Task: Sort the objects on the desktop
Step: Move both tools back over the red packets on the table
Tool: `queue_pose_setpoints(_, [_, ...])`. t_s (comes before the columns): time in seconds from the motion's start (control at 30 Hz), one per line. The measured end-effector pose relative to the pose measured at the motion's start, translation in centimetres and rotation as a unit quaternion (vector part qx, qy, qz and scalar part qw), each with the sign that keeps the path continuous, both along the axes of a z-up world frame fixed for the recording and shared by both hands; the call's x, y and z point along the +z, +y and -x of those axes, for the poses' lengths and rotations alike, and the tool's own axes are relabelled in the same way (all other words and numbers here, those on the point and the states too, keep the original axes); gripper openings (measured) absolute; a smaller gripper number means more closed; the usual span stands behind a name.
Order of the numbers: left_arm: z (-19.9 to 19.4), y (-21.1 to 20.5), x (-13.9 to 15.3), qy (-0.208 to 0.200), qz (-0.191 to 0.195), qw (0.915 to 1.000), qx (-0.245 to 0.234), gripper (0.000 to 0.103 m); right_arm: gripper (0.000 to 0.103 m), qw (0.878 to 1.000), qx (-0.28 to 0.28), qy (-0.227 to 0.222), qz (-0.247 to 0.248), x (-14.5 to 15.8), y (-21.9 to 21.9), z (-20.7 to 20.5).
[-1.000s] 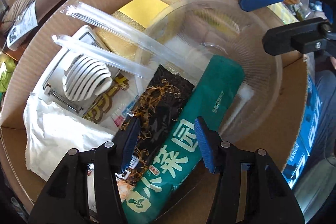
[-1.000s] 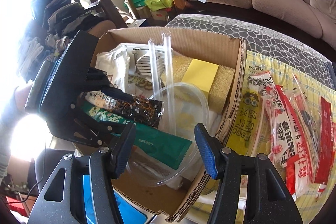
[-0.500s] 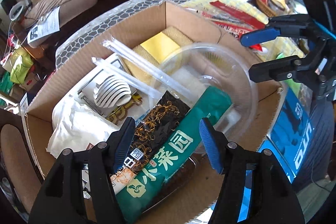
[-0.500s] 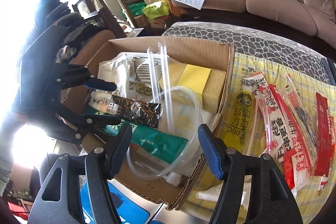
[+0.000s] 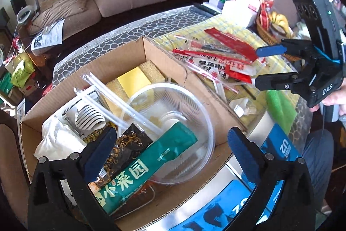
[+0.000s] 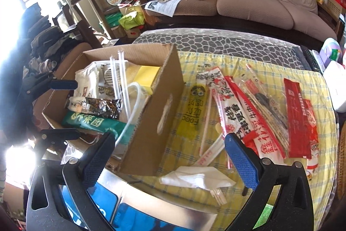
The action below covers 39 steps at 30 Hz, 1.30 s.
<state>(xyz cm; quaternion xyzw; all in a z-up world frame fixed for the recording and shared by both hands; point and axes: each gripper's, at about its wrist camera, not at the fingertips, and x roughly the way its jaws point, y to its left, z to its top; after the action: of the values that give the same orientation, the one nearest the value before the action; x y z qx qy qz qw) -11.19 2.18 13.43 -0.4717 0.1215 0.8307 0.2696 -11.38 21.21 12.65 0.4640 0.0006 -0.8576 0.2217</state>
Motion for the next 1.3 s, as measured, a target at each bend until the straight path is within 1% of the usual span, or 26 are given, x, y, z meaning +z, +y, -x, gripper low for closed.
queue_pose_setpoints(0.07, [-0.2,1.1,0.6,0.002,-0.011,0.9999,0.002,0.103,0.103,1.0,-0.015,0.002,-0.002,0.1,1.9,-0.3])
queue_pose_setpoints(0.2, [-0.7,4.6,1.7,0.012,-0.01,0.9999,-0.002,0.103,0.103,0.999,-0.049,0.001,-0.011,0.3,5.8,-0.8])
queue_pose_setpoints(0.33, [-0.7,8.7,2.6,0.013,-0.016,0.9998,-0.004,0.103,0.103,0.996,-0.083,0.001,-0.02,0.1,10.1,-1.3])
queue_pose_setpoints(0.5, [0.5,13.9,2.2,-0.002,-0.027,0.9996,0.008,0.103,0.103,0.992,-0.123,-0.001,-0.028,-0.5,15.5,-1.4])
queue_pose_setpoints(0.63, [2.0,17.7,0.6,-0.025,-0.038,0.9988,0.019,0.103,0.103,0.988,-0.151,-0.01,-0.028,-1.5,19.5,-1.3])
queue_pose_setpoints(0.73, [3.3,20.3,-1.0,-0.036,-0.032,0.9984,0.03,0.103,0.103,0.985,-0.169,-0.015,-0.029,-2.4,22.1,-0.8])
queue_pose_setpoints(0.93, [5.8,24.4,-4.4,-0.065,-0.036,0.9966,0.036,0.103,0.103,0.978,-0.205,-0.022,-0.036,-4.3,27.0,0.4])
queue_pose_setpoints(1.1, [8.6,28.3,-6.8,-0.086,-0.034,0.9949,0.04,0.103,0.103,0.973,-0.22,-0.029,-0.055,-6.6,29.7,1.6])
queue_pose_setpoints(1.23, [11.1,32.2,-8.8,-0.093,-0.01,0.9948,0.04,0.103,0.102,0.973,-0.221,-0.027,-0.067,-8.2,30.7,2.2])
queue_pose_setpoints(1.3, [12.7,34.1,-10.2,-0.107,0.006,0.9933,0.043,0.103,0.1,0.973,-0.219,-0.028,-0.072,-9.1,31.0,2.4])
